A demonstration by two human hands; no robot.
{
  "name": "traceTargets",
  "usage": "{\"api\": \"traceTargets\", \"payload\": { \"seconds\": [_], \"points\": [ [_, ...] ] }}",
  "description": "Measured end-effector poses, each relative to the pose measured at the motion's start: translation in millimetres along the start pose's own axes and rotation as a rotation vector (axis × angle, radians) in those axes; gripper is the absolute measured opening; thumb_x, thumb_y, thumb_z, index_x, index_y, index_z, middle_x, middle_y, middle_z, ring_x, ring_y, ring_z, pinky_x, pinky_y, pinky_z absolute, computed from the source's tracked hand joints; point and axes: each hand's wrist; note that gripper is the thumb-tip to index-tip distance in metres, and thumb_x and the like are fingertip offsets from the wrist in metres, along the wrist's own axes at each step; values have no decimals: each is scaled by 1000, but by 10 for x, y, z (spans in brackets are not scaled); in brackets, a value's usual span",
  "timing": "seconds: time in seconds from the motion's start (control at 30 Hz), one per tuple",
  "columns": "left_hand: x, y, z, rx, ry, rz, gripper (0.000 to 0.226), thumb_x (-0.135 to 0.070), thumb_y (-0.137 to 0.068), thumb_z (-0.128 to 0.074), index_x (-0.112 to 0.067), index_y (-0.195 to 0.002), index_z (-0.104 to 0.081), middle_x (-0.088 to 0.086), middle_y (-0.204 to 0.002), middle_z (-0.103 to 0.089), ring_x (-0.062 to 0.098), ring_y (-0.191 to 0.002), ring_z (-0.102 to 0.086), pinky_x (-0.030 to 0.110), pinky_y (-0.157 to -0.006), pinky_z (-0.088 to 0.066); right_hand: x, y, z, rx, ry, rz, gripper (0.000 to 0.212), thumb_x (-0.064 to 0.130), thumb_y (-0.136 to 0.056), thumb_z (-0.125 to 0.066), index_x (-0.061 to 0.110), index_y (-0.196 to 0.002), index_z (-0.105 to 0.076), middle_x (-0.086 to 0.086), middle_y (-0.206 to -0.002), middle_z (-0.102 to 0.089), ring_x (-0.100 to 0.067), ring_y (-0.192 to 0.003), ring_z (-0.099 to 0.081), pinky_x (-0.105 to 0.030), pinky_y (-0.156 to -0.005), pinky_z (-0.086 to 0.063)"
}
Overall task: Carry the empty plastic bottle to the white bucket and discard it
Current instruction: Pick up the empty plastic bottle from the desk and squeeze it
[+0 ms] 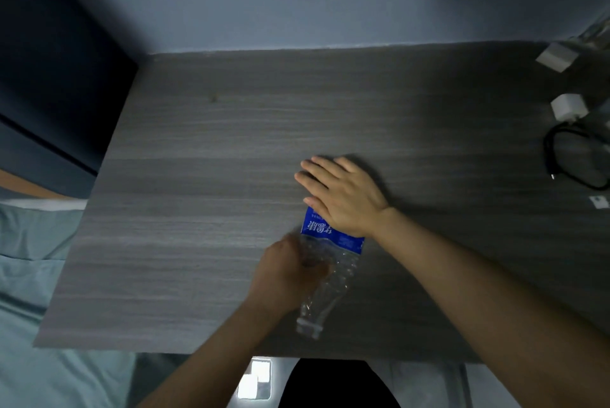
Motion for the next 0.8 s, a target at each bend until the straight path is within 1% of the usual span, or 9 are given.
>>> {"api": "traceTargets", "payload": {
  "seconds": [0.07, 0.17, 0.23, 0.33, 0.47, 0.57, 0.63, 0.7, 0.8],
  "points": [
    [-22, -14, 8, 20, -12, -35, 16, -25, -76, -67, -15, -86, -60, -2, -79, -64, 16, -74, -66, 18, -58, -48, 10, 33, 30, -51, -10, -5, 54, 41, -91, -22, 15, -130, -50, -8, -136, -55, -24, -126, -50, -38, -105, -38],
    [-57, -11, 27, 58, 6, -54, 10, -20, -81, -60, -12, -75, -62, -3, -70, -63, 13, -62, -62, 14, -52, -45, 12, 62, 52, -122, -33, -26, 48, 38, -90, -29, 13, -120, -59, -8, -121, -66, -24, -110, -61, -37, -98, -46],
    [-59, -2, 40, 129, 154, 40, 9, -13, -80, -60, -14, -71, -59, -4, -65, -63, 10, -55, -63, 15, -48, -48, 28, 61, 54, -116, -35, -9, 47, 37, -90, -29, 12, -115, -61, -8, -112, -69, -24, -102, -63, -38, -95, -47],
    [-76, 31, 77, 249, 504, 201, 9, -1, -77, -63, -9, -77, -61, 6, -66, -66, 11, -47, -63, 19, -44, -51, 43, 55, 51, -71, -20, 29, 49, 39, -91, -26, 12, -111, -61, -8, -104, -68, -25, -96, -61, -40, -96, -45],
    [-55, 29, 88, 340, 667, 308, 7, 2, -75, -67, -5, -78, -66, 7, -64, -70, 13, -49, -66, 21, -47, -55, 35, 74, 75, -68, 25, 64, 47, 40, -90, -28, 13, -98, -66, -6, -91, -70, -23, -86, -63, -37, -92, -48],
    [-32, -1, 83, 372, 682, 339, 9, 0, -74, -70, -8, -73, -67, 2, -55, -71, 11, -49, -67, 20, -46, -56, 27, 117, 112, 0, -22, 67, 50, 41, -91, -26, 11, -103, -63, -9, -101, -67, -26, -97, -60, -40, -100, -42],
    [-16, -1, 72, 356, 709, 330, 9, 2, -73, -69, -6, -72, -66, 4, -56, -70, 12, -47, -66, 19, -44, -55, 8, 145, 163, 5, -75, 41, 47, 40, -93, -30, 9, -109, -61, -12, -110, -64, -28, -106, -56, -42, -107, -34],
    [0, 21, 50, 313, 744, 319, 8, 3, -73, -69, -4, -73, -66, 7, -58, -69, 14, -46, -65, 19, -42, -53, -11, 192, 222, -75, -135, -2, 41, 36, -92, -38, 8, -111, -61, -12, -115, -64, -29, -111, -56, -42, -111, -29],
    [-9, 69, 16, 259, 808, 333, 9, 3, -73, -69, -5, -75, -67, 3, -54, -70, 15, -48, -65, 21, -43, -53, -51, 334, 331, -273, -352, -158, 32, 23, -89, -48, 3, -111, -61, -16, -117, -63, -31, -112, -56, -37, -105, -36]
  ]
}}
Point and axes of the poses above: each hand's wrist, its own y-axis away from the middle knuckle, its own z-axis out of the back of the hand, x = y × z
